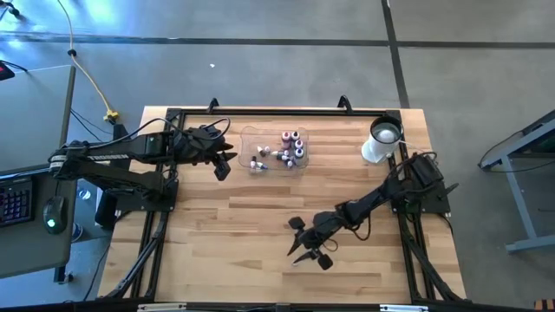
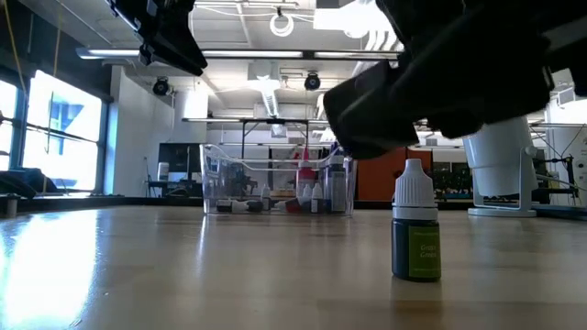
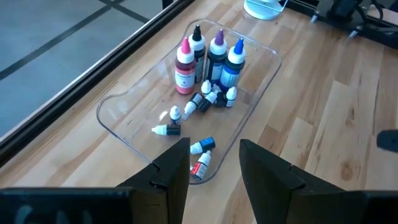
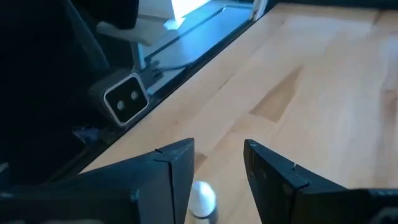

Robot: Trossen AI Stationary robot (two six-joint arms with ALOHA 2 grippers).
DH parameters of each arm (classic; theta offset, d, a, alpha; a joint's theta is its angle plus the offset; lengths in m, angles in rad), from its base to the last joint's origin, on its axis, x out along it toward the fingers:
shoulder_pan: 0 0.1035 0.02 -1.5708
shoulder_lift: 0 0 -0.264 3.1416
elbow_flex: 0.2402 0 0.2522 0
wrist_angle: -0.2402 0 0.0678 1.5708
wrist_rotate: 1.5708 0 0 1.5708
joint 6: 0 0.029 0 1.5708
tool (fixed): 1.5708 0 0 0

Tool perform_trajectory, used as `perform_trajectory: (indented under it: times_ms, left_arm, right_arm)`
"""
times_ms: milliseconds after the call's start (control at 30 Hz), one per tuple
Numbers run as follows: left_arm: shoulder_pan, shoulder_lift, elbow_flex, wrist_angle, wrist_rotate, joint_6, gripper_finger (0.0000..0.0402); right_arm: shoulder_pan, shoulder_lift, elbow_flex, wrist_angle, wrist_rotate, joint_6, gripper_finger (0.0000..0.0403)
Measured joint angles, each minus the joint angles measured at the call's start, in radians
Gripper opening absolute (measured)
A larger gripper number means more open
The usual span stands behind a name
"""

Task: Pick & Place food coloring
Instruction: Put the small green food coloring bottle into the transparent bin

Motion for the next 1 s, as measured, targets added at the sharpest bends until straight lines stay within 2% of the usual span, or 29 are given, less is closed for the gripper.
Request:
perform_trajectory:
  times_ms: [233,467,733,1000]
  left_arm:
    - [0.000,0.000,0.000,-0.003,0.003,0.000,0.0138]
    - [0.000,0.000,0.000,-0.004,0.019,0.000,0.0138]
    - [0.000,0.000,0.000,-0.005,0.019,0.000,0.0138]
    - [0.000,0.000,0.000,-0.005,0.019,0.000,0.0138]
  right_arm:
    - [0.019,0.094,0.060,0.003,-0.069,0.028,0.0133]
    - [0.024,0.128,0.063,-0.041,-0.008,0.019,0.0133]
    - [0.019,0.170,0.062,-0.050,-0.010,0.009,0.0130]
    - [-0.018,0.170,0.061,-0.035,-0.036,0.000,0.0060]
